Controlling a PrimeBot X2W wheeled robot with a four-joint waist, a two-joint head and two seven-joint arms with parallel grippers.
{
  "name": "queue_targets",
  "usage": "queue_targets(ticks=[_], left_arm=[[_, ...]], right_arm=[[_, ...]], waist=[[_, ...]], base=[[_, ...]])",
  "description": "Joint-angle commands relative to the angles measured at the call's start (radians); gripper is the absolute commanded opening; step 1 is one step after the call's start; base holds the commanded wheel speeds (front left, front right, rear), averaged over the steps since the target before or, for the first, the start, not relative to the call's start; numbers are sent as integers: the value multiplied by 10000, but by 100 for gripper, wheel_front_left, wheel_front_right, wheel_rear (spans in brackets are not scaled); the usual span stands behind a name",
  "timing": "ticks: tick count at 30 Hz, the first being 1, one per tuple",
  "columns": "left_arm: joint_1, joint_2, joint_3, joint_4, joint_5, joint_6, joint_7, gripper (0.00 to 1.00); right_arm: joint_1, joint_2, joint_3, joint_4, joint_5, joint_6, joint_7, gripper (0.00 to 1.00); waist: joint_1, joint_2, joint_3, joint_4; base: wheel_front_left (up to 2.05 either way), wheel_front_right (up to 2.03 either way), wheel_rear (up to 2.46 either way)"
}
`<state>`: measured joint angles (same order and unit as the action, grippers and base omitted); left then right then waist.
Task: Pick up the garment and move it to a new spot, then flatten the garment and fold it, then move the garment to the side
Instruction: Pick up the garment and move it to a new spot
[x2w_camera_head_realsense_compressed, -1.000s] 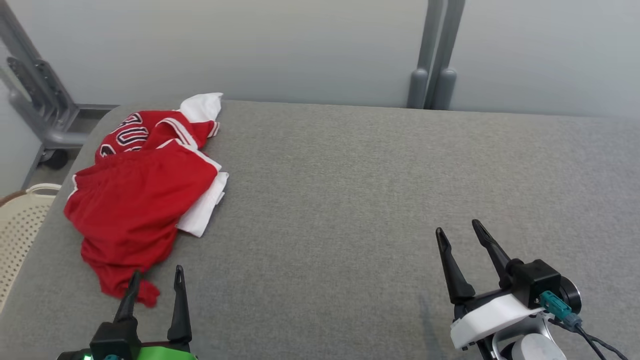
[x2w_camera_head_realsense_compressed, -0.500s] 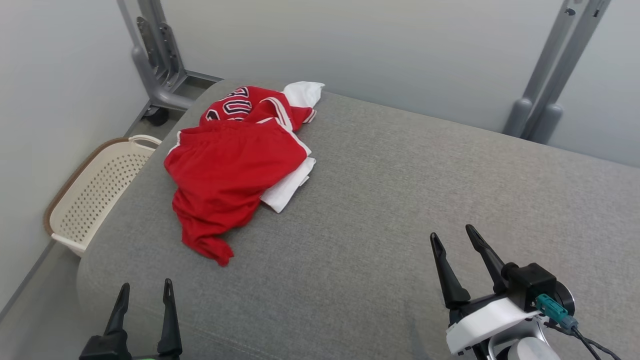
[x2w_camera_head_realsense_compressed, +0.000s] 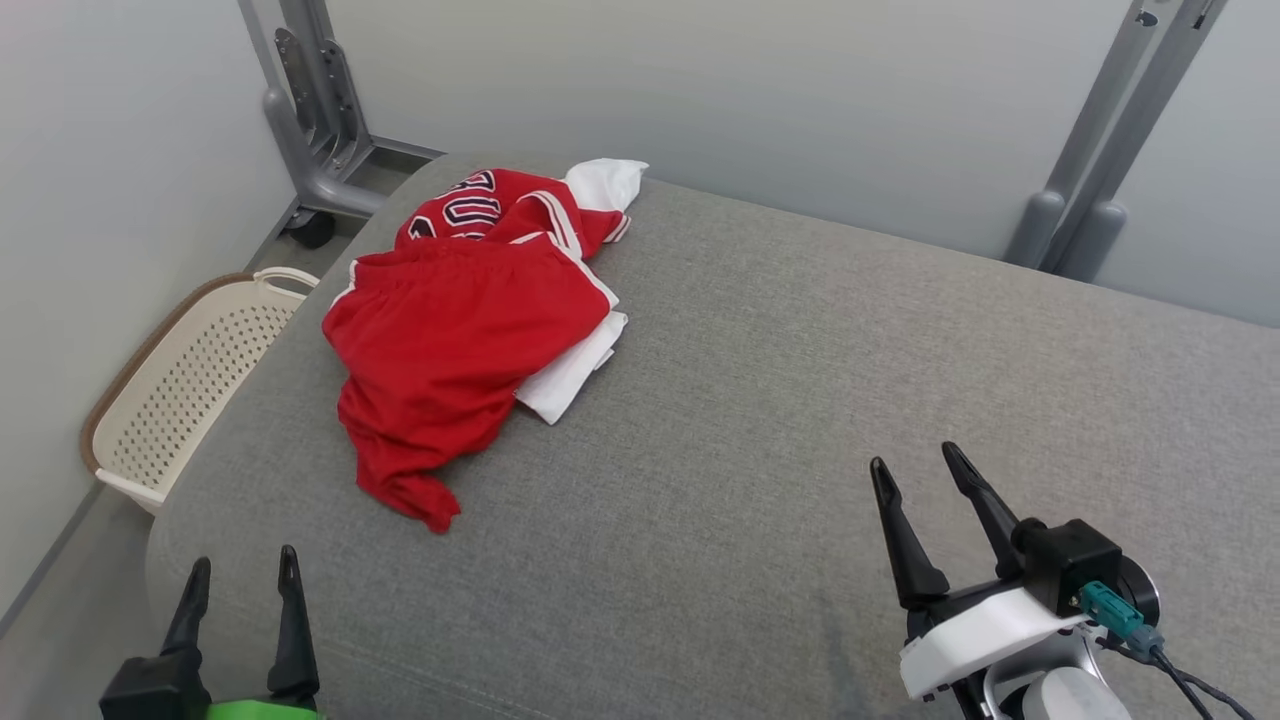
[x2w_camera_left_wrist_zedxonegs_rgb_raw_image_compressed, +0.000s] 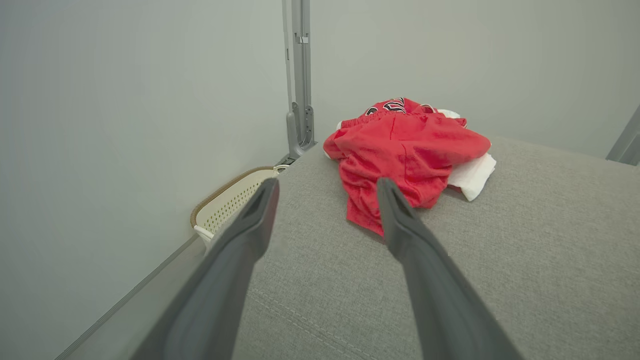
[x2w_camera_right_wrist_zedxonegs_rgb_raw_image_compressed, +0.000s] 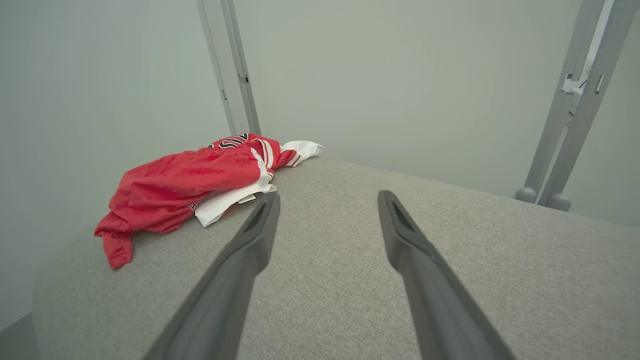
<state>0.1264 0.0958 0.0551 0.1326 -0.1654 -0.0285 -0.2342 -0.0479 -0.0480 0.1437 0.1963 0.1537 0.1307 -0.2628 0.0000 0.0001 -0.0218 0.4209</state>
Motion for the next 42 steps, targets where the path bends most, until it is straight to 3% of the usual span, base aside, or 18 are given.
queue_targets(ticks=[1, 12, 23, 30, 42], left_arm=[[-307, 167, 26, -124, -32, -62, 130, 100], [-2192, 1427, 71, -941, -261, -547, 1904, 100], [-5170, 3258, -932, 200, -1636, -1007, 4137, 100], [-6323, 3778, -2281, 1853, -3249, -1018, 4924, 100], [-7170, 3955, -3278, 3859, -4315, -1022, 4505, 100]], right_arm=[[-120, -41, -51, -27, -105, 1, -37, 100], [-330, -42, -174, -206, -286, 1, -37, 100], [-931, -41, -106, -386, -779, 1, -37, 100], [-1384, -41, -129, -410, -1119, 1, -37, 100], [-2066, -41, -221, -661, -1573, 1, -37, 100]], waist=[[0, -1, 178, -344], [0, -1, 556, -864], [0, -1, 1866, -1388], [0, -1, 2830, -1748], [0, -1, 4235, -2161]], base=[[0, 0, 0], [0, 0, 0], [0, 0, 0], [0, 0, 0], [0, 0, 0]])
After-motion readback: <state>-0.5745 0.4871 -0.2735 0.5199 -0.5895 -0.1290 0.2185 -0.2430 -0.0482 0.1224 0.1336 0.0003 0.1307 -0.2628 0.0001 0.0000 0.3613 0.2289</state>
